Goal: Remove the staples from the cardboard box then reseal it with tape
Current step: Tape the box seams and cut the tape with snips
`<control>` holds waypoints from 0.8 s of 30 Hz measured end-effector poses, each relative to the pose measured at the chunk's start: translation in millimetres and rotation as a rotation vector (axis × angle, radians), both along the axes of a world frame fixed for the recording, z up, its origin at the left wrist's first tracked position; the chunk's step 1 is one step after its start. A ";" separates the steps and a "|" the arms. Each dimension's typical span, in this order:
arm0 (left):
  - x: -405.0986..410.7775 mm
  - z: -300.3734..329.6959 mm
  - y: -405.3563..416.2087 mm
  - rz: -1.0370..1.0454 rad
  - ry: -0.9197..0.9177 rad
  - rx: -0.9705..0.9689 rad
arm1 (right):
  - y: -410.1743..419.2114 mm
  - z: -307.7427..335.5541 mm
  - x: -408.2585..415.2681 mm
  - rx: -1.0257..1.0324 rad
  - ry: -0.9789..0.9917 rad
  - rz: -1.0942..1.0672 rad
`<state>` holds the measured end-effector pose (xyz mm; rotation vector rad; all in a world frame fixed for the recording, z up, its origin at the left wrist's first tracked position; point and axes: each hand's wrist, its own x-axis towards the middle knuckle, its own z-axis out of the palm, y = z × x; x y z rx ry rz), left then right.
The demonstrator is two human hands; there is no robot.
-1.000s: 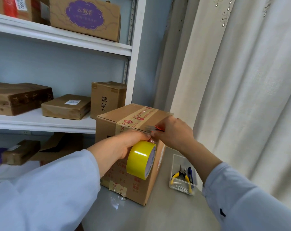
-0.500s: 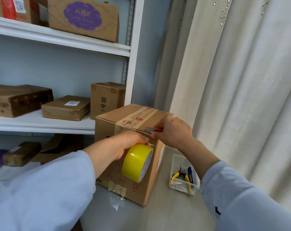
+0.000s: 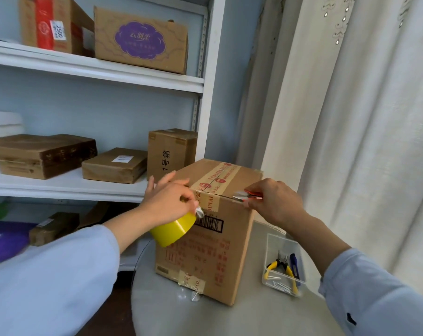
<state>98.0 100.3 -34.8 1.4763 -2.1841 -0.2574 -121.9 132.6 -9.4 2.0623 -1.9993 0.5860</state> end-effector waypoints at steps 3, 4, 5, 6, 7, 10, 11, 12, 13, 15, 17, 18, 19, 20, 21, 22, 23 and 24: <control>0.1 -14.3 -2.4 0.013 -0.038 -0.014 | 2.1 -5.1 5.0 -0.091 0.002 0.080; -1.3 -17.1 -1.4 0.019 -0.033 -0.033 | 1.7 -6.9 6.4 -0.063 0.003 0.102; -3.2 -19.5 -0.9 0.025 -0.030 -0.047 | 0.2 -9.5 7.3 -0.025 0.010 0.105; -5.1 -19.9 -0.5 0.030 -0.021 -0.060 | -1.9 -11.0 7.7 0.008 0.018 0.090; -7.2 -19.4 -0.2 0.033 -0.012 -0.067 | -4.4 -12.2 8.2 0.031 0.025 0.068; -11.5 -12.8 1.7 0.038 -0.015 -0.069 | -13.7 -14.0 11.4 0.068 0.026 0.029; -11.3 -9.2 2.5 0.034 -0.025 -0.073 | -16.7 -13.0 12.5 0.082 0.012 0.022; -9.6 -5.0 3.0 0.023 -0.041 -0.066 | -18.6 -11.4 13.7 0.102 -0.010 0.016; -7.7 0.8 2.2 0.004 -0.055 -0.056 | -19.5 -9.1 13.5 0.120 -0.023 0.004; 2.1 11.8 -2.2 -0.011 -0.044 -0.034 | -17.8 -6.6 16.0 0.121 0.049 -0.048; 15.4 18.9 -6.8 0.015 0.024 -0.017 | -12.3 -10.7 23.4 -0.007 0.227 -0.100; 20.9 18.1 -8.3 0.013 0.073 0.001 | -8.9 -15.4 27.6 -0.090 0.279 -0.096; 23.9 14.9 -7.5 -0.010 0.105 0.035 | -6.5 -20.6 30.8 -0.143 0.275 -0.085; 24.3 9.1 -6.1 -0.035 0.106 0.066 | -6.2 -25.2 31.5 -0.153 0.226 -0.079; 23.0 3.1 -4.5 -0.040 0.093 0.078 | -9.2 -26.5 29.3 -0.132 0.140 -0.077; 20.4 -1.6 -2.7 -0.038 0.089 0.070 | -12.4 -24.6 24.4 -0.085 0.041 -0.080; 18.6 -1.4 -0.8 -0.055 0.101 0.062 | -16.8 -20.0 18.1 -0.028 -0.047 -0.082; 18.2 3.3 1.7 -0.083 0.144 0.071 | -20.2 -14.8 13.1 0.009 -0.121 -0.080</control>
